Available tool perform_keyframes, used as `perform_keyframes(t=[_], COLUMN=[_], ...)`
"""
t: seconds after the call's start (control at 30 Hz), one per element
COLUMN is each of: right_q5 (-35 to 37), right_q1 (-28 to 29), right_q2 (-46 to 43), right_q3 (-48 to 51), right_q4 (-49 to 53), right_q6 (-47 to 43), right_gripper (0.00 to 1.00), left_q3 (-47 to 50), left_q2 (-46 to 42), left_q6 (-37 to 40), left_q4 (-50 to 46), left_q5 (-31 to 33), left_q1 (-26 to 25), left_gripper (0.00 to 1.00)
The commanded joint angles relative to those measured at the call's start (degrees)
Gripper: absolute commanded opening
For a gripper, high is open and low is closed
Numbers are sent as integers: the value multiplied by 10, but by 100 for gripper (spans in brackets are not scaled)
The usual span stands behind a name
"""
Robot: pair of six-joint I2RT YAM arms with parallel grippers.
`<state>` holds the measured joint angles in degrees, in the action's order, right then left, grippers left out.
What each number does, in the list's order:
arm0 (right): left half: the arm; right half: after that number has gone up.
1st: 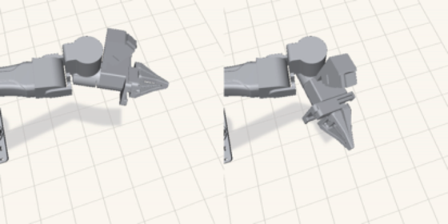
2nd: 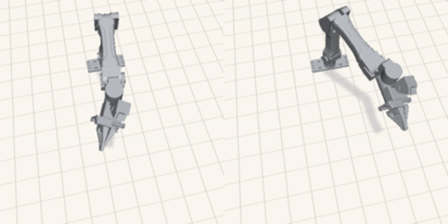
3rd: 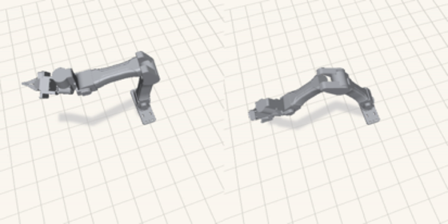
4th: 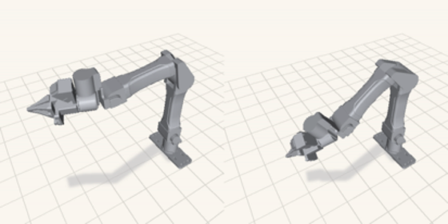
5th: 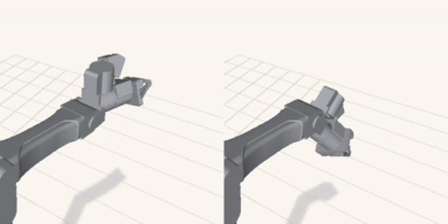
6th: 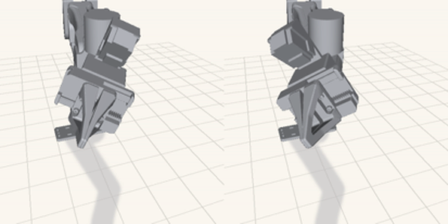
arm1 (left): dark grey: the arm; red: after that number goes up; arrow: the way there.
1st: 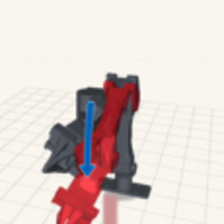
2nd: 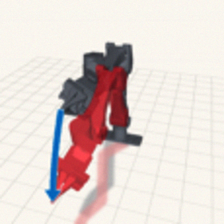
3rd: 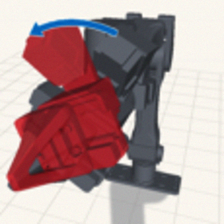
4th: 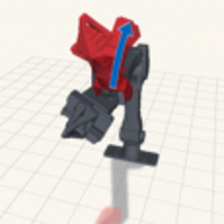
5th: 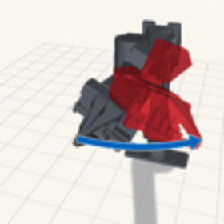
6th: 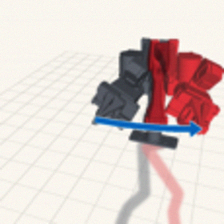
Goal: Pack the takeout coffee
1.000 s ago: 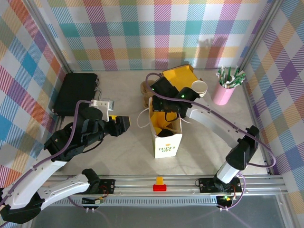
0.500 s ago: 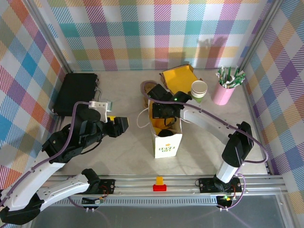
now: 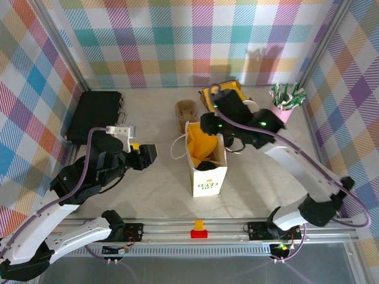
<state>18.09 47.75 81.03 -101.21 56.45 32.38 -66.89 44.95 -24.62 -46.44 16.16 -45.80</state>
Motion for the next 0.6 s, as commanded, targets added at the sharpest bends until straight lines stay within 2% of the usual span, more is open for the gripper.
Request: perform_keyframes(t=[0.0, 0.1, 0.27, 0.33, 0.4, 0.57], right_q5=[21, 21, 14, 22, 23, 10], right_q1=[-39, -97, -213, -252, -288, -373], right_q2=[-47, -103, -184, -208, -232, -270], right_q3=[19, 69, 191, 245, 301, 454], right_q4=[18, 7, -28, -54, -85, -202], right_q6=[-31, -47, -66, -76, -85, -106], right_gripper=[38, 45, 58, 65, 69, 79], left_q3=[-7, 3, 46, 68, 103, 221], left_q2=[4, 7, 11, 13, 11, -3], left_q6=[22, 39, 71, 83, 104, 146], left_q4=[17, 38, 94, 118, 159, 283], left_q5=[87, 165, 283, 311, 329, 304], left_q1=[5, 6, 26, 48, 73, 158], left_gripper=[71, 77, 98, 100, 100, 100])
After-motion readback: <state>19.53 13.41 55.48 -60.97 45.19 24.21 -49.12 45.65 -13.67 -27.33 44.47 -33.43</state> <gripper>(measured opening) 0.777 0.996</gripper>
